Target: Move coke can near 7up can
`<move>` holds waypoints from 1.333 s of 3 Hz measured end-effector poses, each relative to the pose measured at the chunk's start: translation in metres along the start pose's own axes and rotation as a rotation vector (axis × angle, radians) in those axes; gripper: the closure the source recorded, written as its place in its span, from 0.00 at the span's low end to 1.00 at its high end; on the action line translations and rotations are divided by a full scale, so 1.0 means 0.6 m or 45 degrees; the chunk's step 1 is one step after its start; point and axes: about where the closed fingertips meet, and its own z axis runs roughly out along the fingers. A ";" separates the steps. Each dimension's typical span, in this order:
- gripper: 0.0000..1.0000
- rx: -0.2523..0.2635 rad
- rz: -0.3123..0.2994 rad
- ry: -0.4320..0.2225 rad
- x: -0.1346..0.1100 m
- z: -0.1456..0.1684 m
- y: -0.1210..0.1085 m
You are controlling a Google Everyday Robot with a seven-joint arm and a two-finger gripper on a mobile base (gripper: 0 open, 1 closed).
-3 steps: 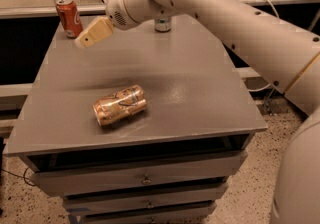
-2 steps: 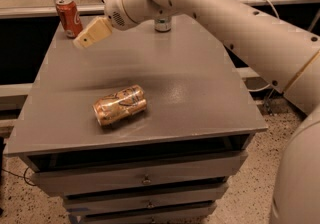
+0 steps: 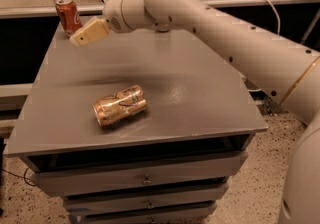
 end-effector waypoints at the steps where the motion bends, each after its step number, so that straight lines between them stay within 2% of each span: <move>1: 0.00 0.043 0.008 -0.101 0.019 0.056 -0.042; 2: 0.00 0.056 0.048 -0.158 0.036 0.113 -0.084; 3: 0.00 0.023 0.088 -0.174 0.040 0.172 -0.110; 4: 0.00 -0.048 0.120 -0.153 0.034 0.229 -0.112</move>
Offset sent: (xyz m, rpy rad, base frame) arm 0.1282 0.0384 -0.0462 0.1980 -0.0354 -0.0473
